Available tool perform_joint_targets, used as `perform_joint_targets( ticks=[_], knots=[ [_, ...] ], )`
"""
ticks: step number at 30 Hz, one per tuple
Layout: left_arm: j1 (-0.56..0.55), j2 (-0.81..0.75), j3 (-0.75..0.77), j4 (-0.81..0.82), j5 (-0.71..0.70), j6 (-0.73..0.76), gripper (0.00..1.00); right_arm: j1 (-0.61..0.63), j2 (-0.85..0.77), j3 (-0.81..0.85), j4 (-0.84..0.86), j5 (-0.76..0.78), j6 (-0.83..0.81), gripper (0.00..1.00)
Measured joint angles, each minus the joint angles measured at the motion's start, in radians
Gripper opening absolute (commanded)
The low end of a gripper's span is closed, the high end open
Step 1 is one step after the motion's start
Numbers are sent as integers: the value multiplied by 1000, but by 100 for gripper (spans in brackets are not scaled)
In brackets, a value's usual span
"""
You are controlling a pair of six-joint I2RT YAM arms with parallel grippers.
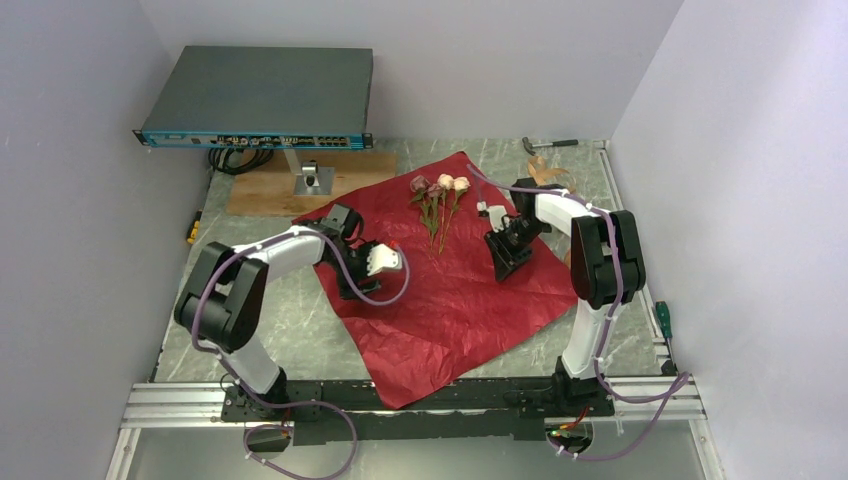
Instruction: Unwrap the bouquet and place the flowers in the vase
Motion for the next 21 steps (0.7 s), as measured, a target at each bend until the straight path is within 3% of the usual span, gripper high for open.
perform_joint_targets(
  ticks=[4, 8, 14, 21],
  knots=[
    [23, -72, -80, 4, -49, 69, 74, -9, 6, 13, -10, 11, -6, 39],
    [31, -84, -66, -47, -90, 56, 73, -16, 14, 35, -18, 3, -16, 41],
    [39, -90, 135, -103, -22, -119, 72, -23, -12, 78, 1, -78, 38, 41],
    [24, -124, 208, 30, -24, -360, 71, -16, -111, 181, 171, -97, 354, 43]
  ],
)
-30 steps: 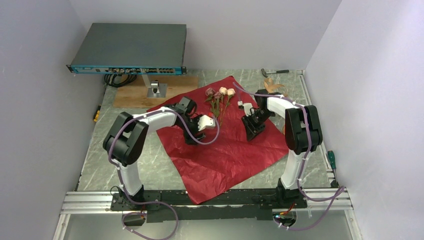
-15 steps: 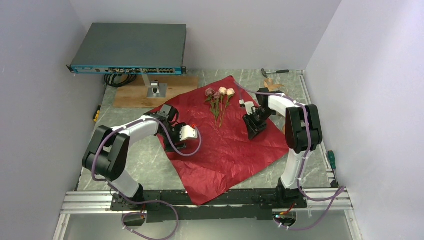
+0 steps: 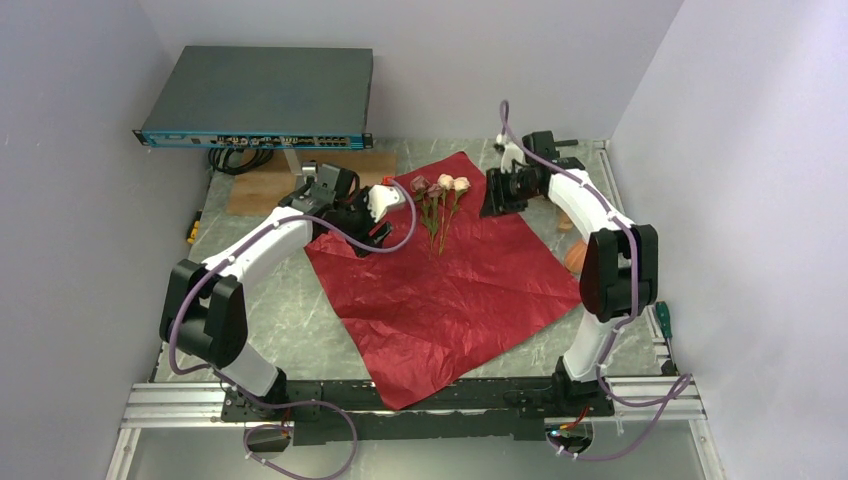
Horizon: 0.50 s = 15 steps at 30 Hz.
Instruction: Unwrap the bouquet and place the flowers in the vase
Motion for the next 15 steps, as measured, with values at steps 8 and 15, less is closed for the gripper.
perform_joint_targets(
  ticks=[8, 15],
  knots=[
    [-1, 10, 24, 77, -167, -196, 73, 106, 102, 216, 165, 257, 301, 40],
    [-1, 10, 24, 106, -237, -246, 73, 179, 281, 354, 194, 406, 383, 36]
  ],
)
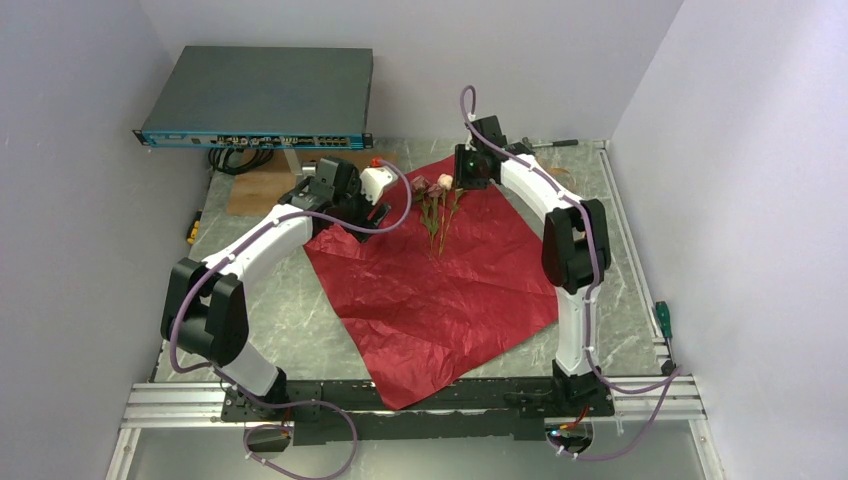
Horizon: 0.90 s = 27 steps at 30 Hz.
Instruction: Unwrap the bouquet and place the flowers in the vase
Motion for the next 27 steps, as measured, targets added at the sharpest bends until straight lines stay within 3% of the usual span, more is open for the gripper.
perform_joint_targets(
  ticks=[15, 27],
  knots=[
    [0, 0, 2, -1, -31, 12, 74, 11, 161, 97, -3, 111, 27, 35],
    [0, 0, 0, -13, -55, 37, 74, 13, 245, 130, -8, 113, 38, 24]
  ],
)
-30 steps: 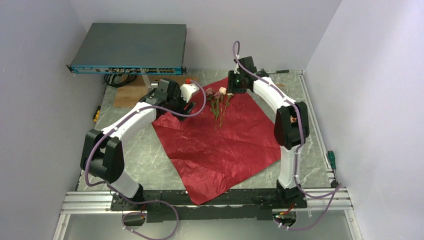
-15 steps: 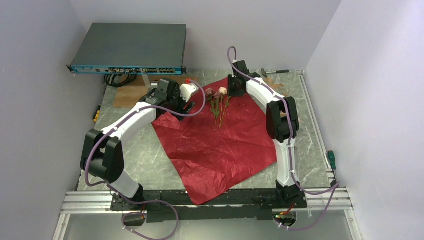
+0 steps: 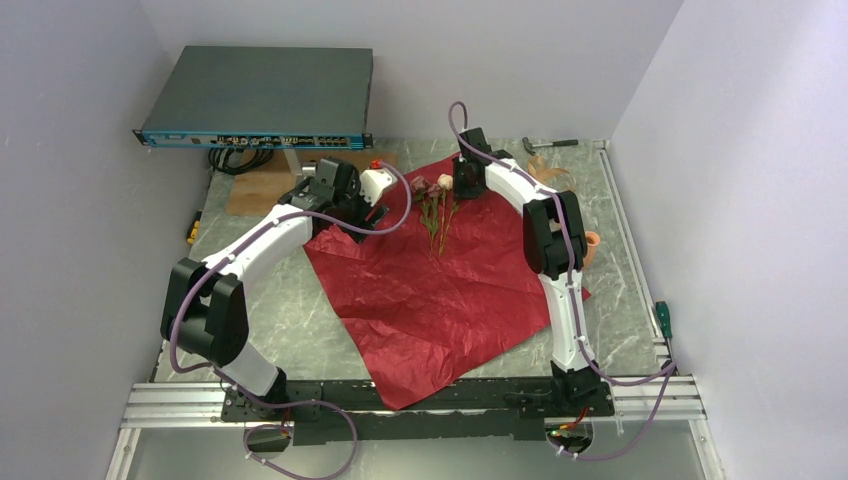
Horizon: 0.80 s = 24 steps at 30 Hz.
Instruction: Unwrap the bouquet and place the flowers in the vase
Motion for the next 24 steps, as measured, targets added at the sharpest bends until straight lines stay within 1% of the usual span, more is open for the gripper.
perform_joint_targets(
  ticks=[3, 9, 19, 21, 24],
  knots=[
    [0, 0, 0, -14, 0, 0, 74, 0, 0, 0, 1, 0, 14, 20],
    [0, 0, 16, -70, 5, 2, 73, 0, -1, 0, 0, 4, 32, 0],
    [0, 0, 45, -97, 11, 27, 74, -14, -16, -14, 0, -8, 40, 0],
    [0, 0, 45, -98, 13, 26, 74, -23, -46, -41, 5, -23, 40, 0],
    [0, 0, 45, -99, 25, 25, 76, -40, -141, -126, 38, -62, 42, 0]
  ],
)
